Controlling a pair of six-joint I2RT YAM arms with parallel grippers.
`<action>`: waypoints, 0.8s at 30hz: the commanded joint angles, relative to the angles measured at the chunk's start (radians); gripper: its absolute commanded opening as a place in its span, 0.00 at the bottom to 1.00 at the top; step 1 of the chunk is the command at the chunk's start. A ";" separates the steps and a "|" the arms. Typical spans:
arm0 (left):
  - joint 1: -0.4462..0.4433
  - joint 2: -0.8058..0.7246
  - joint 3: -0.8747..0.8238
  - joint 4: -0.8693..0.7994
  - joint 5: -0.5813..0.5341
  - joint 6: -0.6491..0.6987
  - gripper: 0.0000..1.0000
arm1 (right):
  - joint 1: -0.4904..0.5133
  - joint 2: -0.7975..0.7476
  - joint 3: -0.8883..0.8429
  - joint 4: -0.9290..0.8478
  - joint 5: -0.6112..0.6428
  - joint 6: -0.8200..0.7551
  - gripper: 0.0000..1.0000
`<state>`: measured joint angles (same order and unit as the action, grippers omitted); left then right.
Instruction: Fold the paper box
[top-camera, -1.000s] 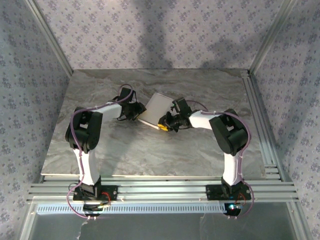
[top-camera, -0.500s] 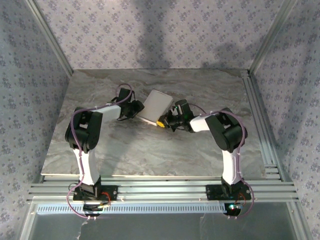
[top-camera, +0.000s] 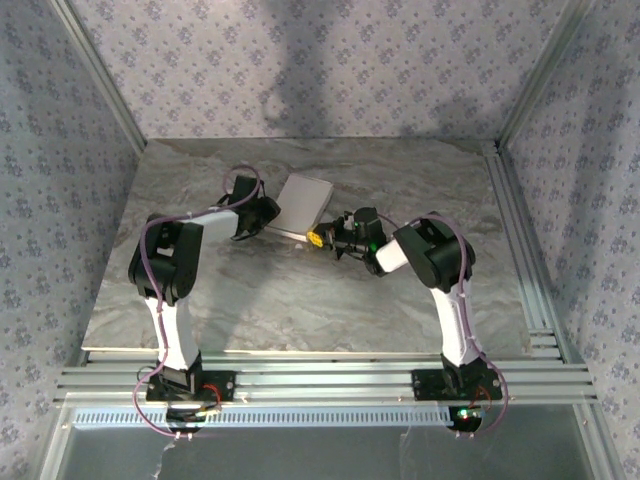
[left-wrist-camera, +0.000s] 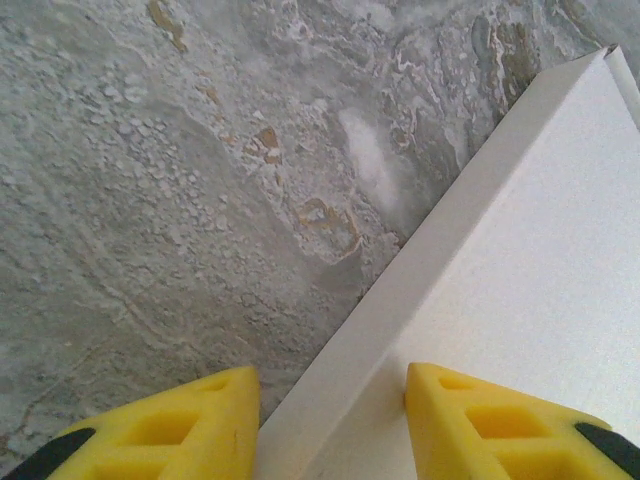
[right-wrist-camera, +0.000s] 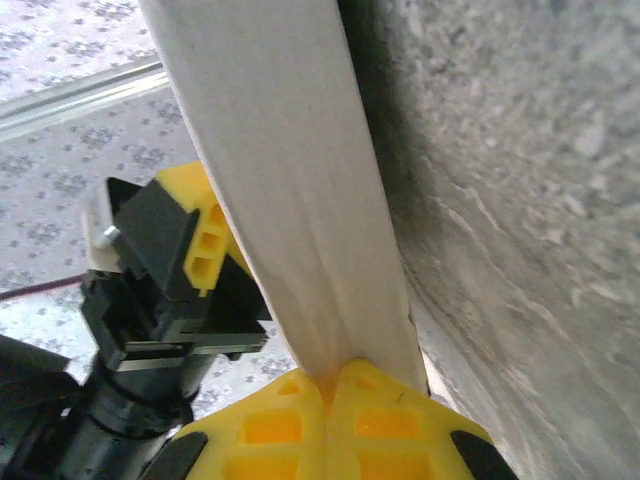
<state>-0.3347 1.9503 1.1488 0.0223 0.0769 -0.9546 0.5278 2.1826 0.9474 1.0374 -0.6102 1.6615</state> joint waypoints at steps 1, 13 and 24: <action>-0.081 0.050 -0.065 -0.176 0.221 -0.027 0.42 | 0.036 0.013 0.043 0.082 -0.014 0.083 0.00; -0.055 0.041 -0.051 -0.228 0.199 0.014 0.42 | -0.032 -0.286 0.126 -0.935 0.087 -0.585 0.37; -0.054 0.032 -0.050 -0.228 0.203 0.010 0.43 | -0.146 -0.245 0.360 -1.185 0.079 -0.770 0.43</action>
<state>-0.3744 1.9465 1.1400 -0.0288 0.2745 -0.9550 0.4068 1.9106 1.2457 -0.0422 -0.5381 0.9730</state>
